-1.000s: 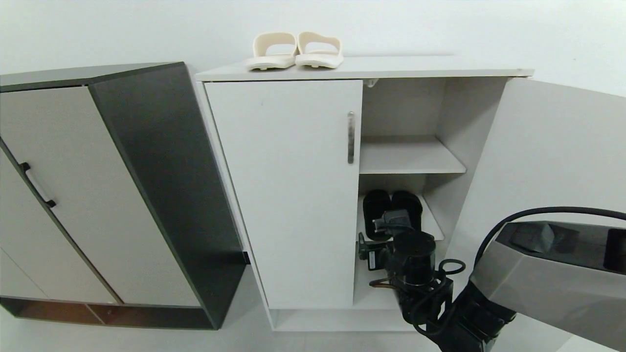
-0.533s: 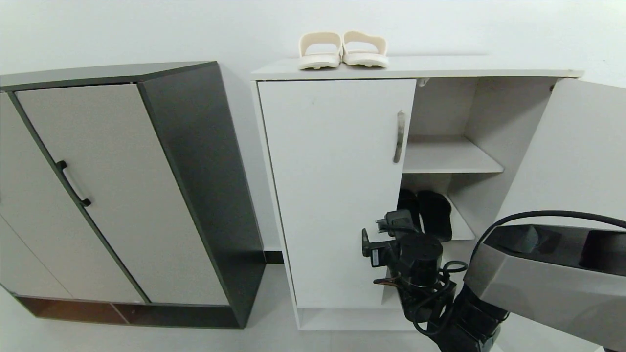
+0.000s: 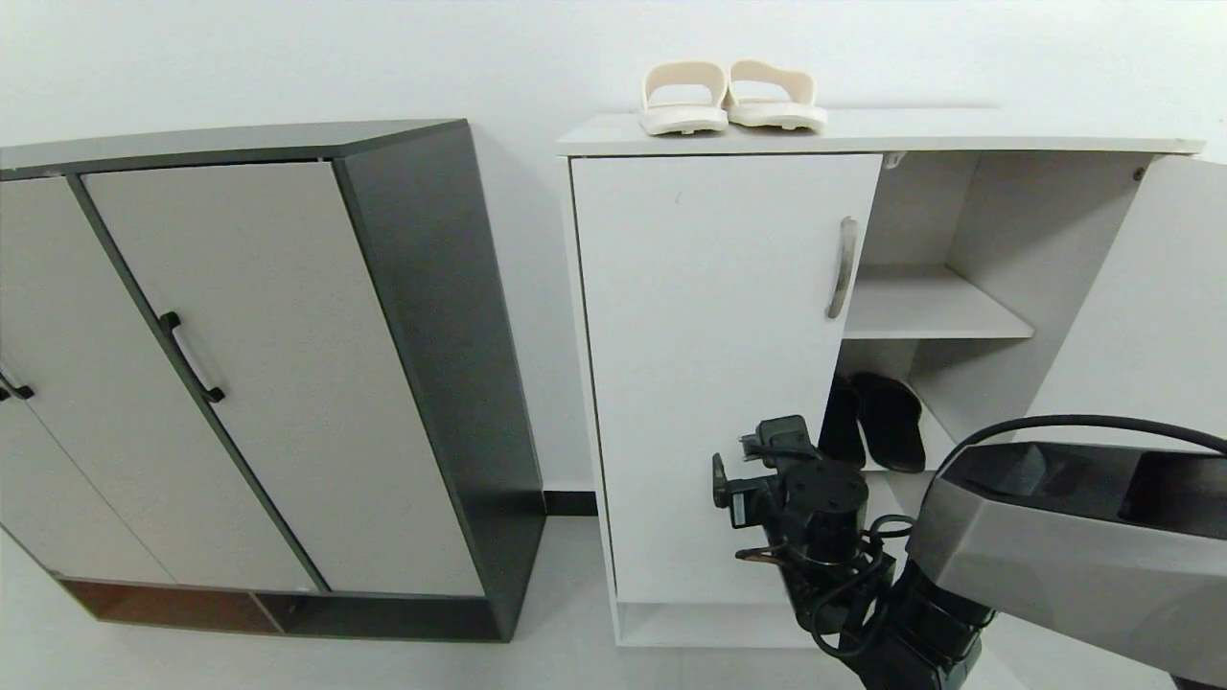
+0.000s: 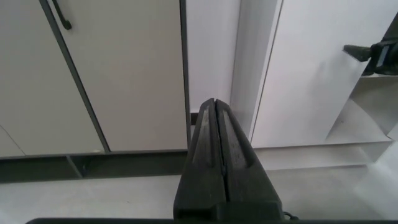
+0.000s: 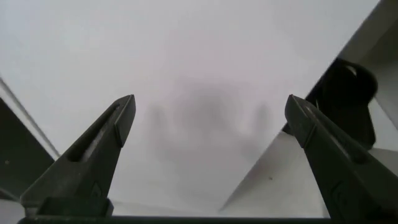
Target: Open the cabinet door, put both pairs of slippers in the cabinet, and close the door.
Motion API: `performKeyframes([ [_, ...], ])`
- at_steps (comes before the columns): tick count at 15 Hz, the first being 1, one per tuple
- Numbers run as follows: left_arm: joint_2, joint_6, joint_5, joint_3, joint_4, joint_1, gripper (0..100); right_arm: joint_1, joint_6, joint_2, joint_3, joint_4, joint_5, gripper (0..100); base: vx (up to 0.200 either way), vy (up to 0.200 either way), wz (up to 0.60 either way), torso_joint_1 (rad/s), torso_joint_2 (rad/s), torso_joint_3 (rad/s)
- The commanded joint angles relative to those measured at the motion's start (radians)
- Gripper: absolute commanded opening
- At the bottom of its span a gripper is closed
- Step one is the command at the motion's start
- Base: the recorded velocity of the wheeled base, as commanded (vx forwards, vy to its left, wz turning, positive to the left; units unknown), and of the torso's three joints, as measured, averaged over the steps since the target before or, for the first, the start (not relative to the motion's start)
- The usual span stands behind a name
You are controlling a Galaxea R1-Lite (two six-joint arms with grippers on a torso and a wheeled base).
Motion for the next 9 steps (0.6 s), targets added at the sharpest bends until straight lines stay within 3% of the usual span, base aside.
performKeyframes([
  [1, 0.001, 0.000, 0.000, 0.000, 0.000, 0.000, 0, 0.000, 0.000, 0.003, 0.004, -0.003, 0.001, 100, 0.000, 0.000, 0.00, 0.000, 0.00, 0.000],
  [9, 0.001, -0.002, 0.000, 0.000, 0.000, 0.001, 0, 0.000, -0.001, 0.003, 0.007, -0.012, 0.001, 100, 0.000, 0.000, 0.00, 0.000, -0.02, -0.020],
])
